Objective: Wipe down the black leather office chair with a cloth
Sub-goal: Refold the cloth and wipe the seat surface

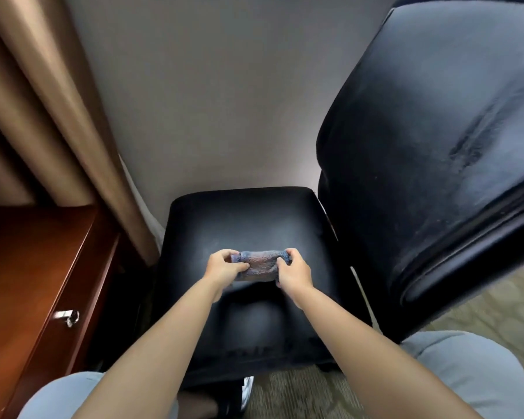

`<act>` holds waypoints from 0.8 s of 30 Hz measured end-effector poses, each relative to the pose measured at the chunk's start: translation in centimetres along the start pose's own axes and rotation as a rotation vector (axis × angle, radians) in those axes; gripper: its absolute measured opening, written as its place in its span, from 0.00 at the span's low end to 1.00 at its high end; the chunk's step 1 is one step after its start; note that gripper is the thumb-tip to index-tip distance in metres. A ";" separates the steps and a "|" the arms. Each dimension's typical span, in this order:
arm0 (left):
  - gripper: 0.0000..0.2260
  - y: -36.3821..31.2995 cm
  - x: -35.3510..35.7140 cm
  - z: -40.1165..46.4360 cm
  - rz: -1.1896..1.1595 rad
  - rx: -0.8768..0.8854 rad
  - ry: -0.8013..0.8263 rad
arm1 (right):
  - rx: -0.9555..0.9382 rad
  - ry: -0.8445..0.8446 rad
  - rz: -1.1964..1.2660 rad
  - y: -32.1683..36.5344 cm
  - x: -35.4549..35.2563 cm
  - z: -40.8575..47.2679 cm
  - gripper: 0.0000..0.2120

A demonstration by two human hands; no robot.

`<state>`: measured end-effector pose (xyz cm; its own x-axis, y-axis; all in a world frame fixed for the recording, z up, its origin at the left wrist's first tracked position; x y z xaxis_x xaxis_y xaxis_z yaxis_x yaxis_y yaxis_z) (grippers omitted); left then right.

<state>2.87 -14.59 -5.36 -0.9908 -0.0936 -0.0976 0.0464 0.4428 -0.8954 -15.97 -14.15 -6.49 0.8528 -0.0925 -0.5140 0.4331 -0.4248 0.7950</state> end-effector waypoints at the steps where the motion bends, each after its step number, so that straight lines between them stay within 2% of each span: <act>1: 0.10 -0.1 -0.1 0.8 -0.038 -0.008 -0.017 | 0.015 0.004 0.047 0.5 0.4 0.6 0.08; 4: 0.13 -0.8 -1.1 3.1 -0.163 -0.012 -0.106 | 0.009 0.007 0.165 2.5 1.4 2.6 0.10; 7: 0.13 -3.2 -2.2 5.3 -0.165 0.088 -0.173 | -0.062 -0.001 0.157 5.1 2.1 5.1 0.14; 11: 0.13 -7.8 -2.4 7.0 -0.171 0.278 -0.145 | -0.183 -0.088 0.178 8.6 1.8 7.4 0.20; 13: 0.14 -7.7 -2.1 7.8 -0.196 0.293 -0.133 | -0.175 -0.095 0.173 8.5 2.1 7.8 0.19; 15: 0.14 -5.0 -1.7 8.4 -0.120 0.197 -0.164 | -0.104 -0.066 0.066 6.3 3.0 7.7 0.19; 17: 0.14 -1.5 -1.2 8.2 0.051 0.060 -0.196 | 0.006 -0.039 -0.064 3.2 3.7 7.0 0.19; 19: 0.15 0.4 -1.1 8.1 0.136 0.000 -0.206 | 0.086 0.011 -0.110 0.7 4.3 6.1 0.17; 21: 0.21 1.3 -1.5 8.2 0.073 -0.061 -0.229 | 0.107 0.041 -0.157 -0.2 4.6 5.5 0.16; 24: 0.30 1.9 -2.0 8.1 -0.165 -0.180 -0.231 | 0.080 0.017 -0.171 0.2 4.0 5.3 0.18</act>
<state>5.99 -20.75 -10.34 -0.9272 -0.3676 -0.0721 -0.1558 0.5535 -0.8181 -13.99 -19.37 -10.08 0.7736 0.0021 -0.6336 0.5482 -0.5036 0.6677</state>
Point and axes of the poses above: each hand's wrist, its own z-axis towards the middle knuckle, its own x-axis out of the palm, y = z × x, the point moved 9 cm from there along z, towards the middle knuckle, and after that the axes turned 9 degrees about -z, right-handed, at the moved point
